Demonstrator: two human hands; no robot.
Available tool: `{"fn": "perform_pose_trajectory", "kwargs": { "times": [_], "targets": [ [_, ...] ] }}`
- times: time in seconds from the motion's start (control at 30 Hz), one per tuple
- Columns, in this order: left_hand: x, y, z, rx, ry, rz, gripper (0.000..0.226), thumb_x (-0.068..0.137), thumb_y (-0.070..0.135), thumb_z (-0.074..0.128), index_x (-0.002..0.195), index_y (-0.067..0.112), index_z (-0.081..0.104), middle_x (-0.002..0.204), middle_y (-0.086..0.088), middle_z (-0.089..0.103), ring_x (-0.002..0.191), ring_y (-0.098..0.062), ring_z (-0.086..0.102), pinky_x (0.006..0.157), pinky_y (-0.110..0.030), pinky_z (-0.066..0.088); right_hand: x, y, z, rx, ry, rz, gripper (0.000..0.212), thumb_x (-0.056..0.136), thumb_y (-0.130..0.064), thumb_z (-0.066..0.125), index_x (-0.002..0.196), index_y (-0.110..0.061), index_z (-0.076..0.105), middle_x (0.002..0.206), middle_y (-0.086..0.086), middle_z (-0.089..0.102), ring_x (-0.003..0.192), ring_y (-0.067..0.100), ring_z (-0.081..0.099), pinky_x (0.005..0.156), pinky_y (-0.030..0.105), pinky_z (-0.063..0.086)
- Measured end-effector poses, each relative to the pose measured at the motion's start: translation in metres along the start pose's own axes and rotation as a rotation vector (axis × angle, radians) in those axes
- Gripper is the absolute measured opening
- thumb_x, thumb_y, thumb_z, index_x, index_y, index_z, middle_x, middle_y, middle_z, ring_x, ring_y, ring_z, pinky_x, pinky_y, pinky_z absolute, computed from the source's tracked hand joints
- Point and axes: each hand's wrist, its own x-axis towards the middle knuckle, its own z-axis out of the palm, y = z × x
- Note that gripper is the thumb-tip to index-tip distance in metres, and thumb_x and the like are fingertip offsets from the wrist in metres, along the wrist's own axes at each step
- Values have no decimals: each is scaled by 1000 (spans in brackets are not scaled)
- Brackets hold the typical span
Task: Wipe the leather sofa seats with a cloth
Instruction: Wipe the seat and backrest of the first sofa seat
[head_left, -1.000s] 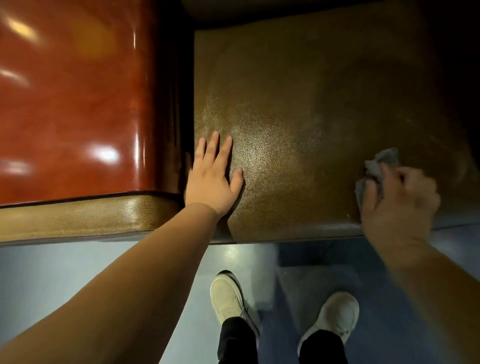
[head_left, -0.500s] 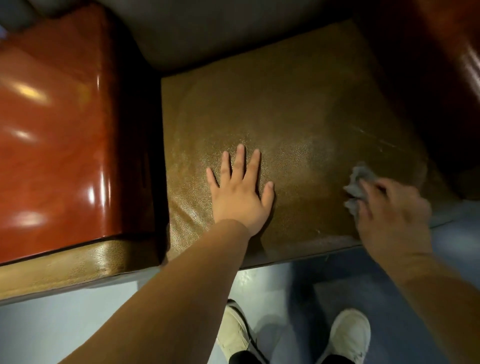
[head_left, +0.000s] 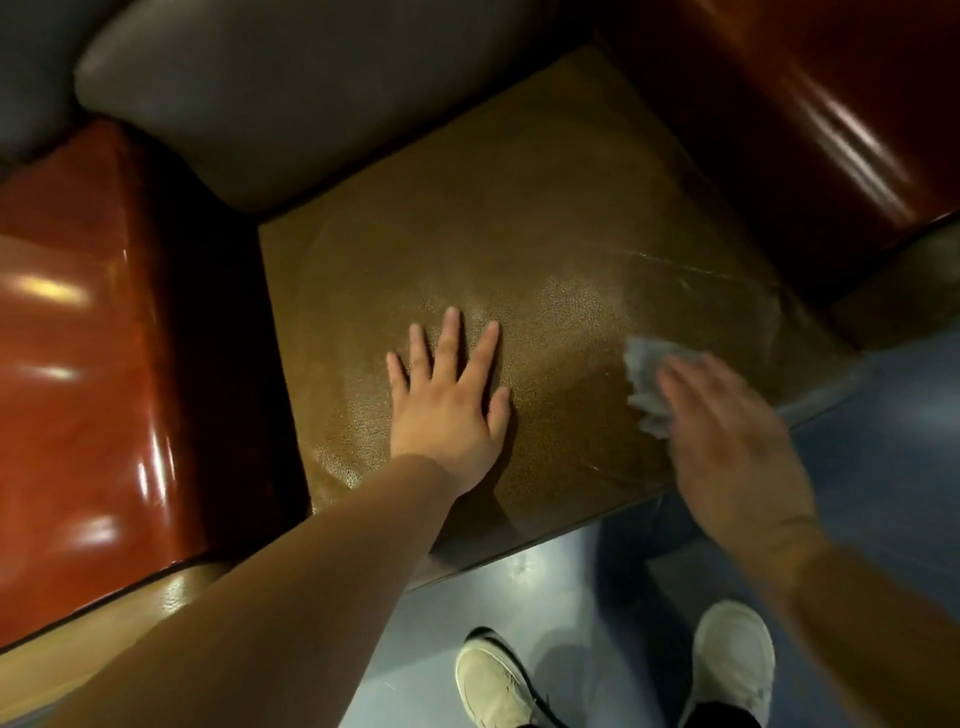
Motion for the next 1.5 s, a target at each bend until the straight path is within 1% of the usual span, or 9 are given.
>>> {"fn": "perform_pose_trajectory", "kwargs": {
  "times": [0.2,0.43,0.6,0.77,1.0,1.1,1.27,1.4,1.5],
  "targets": [
    [17,26,6,64,42,50,69,102,67,19,165,46,0,176,10,-7,162,-27,-13,124,-71,-2,10,-1,-18,146,212,500,51,104,-12,40,152,4,41,157,25,41,149,42,33,124,52,29],
    [18,26,-5,9,16,75,75,99,69,21,167,41,8,177,4,-1,162,-31,-9,126,-68,-3,-18,-3,-8,42,80,185,82,82,-1,74,155,-4,36,159,15,44,150,36,37,123,50,31],
    [47,85,1,-37,57,37,76,98,74,26,165,44,8,176,12,-2,162,-28,-8,122,-72,-10,-6,27,-16,184,279,617,50,103,-10,53,152,-2,47,157,15,47,148,35,38,127,38,19],
    [47,89,14,18,129,13,75,99,72,24,166,41,10,177,8,2,163,-31,-3,122,-74,-3,-33,-52,-5,436,168,729,65,108,-22,38,164,-4,11,173,10,6,161,24,0,128,31,7],
    [48,89,20,-12,182,22,73,98,63,33,165,38,18,176,4,9,162,-35,4,122,-74,-1,10,10,-19,848,324,1172,64,112,-25,35,166,-15,2,174,7,10,159,21,15,118,16,10],
    [49,89,20,-22,180,20,73,98,62,34,165,37,19,176,3,9,161,-36,5,122,-74,0,-8,-45,-19,919,217,1071,73,110,-33,37,164,-27,-12,174,7,7,158,24,21,127,32,21],
    [49,87,18,-12,156,21,75,98,65,30,166,37,17,176,2,8,162,-35,3,123,-73,0,-16,-71,-17,790,48,956,78,110,-29,39,162,-11,-17,168,1,-31,160,23,-10,130,31,9],
    [49,86,16,11,126,20,75,98,66,29,166,38,16,177,3,8,162,-34,1,124,-71,-1,20,-21,-19,462,100,851,62,108,-18,38,163,-3,15,173,16,1,159,34,-9,130,45,1],
    [49,86,6,13,65,27,75,99,68,27,167,40,11,177,4,2,162,-33,-4,124,-70,-6,17,-50,-23,216,-68,525,75,90,-9,55,160,-2,27,168,21,23,157,41,16,128,56,18]
  ]
}}
